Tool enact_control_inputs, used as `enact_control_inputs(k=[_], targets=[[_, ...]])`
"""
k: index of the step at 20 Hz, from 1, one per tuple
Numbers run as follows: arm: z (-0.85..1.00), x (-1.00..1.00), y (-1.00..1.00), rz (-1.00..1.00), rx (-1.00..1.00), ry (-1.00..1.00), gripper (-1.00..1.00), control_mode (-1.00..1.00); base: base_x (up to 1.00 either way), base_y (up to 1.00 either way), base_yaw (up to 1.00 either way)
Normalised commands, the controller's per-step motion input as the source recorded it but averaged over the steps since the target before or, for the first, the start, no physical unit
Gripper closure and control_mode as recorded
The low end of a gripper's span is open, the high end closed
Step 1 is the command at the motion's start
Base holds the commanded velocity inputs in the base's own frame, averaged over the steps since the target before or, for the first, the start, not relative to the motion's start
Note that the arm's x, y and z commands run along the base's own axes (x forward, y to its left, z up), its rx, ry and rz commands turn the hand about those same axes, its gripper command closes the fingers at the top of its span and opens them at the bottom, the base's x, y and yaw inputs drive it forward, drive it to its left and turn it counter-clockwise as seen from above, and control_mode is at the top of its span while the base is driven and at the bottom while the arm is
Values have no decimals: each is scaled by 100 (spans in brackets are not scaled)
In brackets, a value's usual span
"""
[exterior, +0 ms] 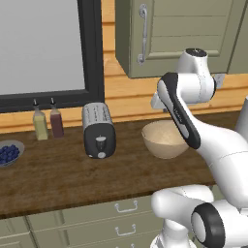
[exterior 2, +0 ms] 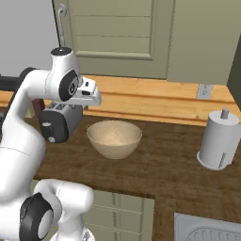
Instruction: Open the cabinet, pick up the bread from the cabinet and place it in the basket. Then move the basket to the dining counter.
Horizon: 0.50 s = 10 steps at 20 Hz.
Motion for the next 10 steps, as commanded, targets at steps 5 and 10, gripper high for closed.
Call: enact_control_inputs(k=[5,10], targets=[[10,0,2,0,0,-7,-100,-100,0,0,0],[79,0,26,-7,-7,-37,-100,-100,0,0,0]])
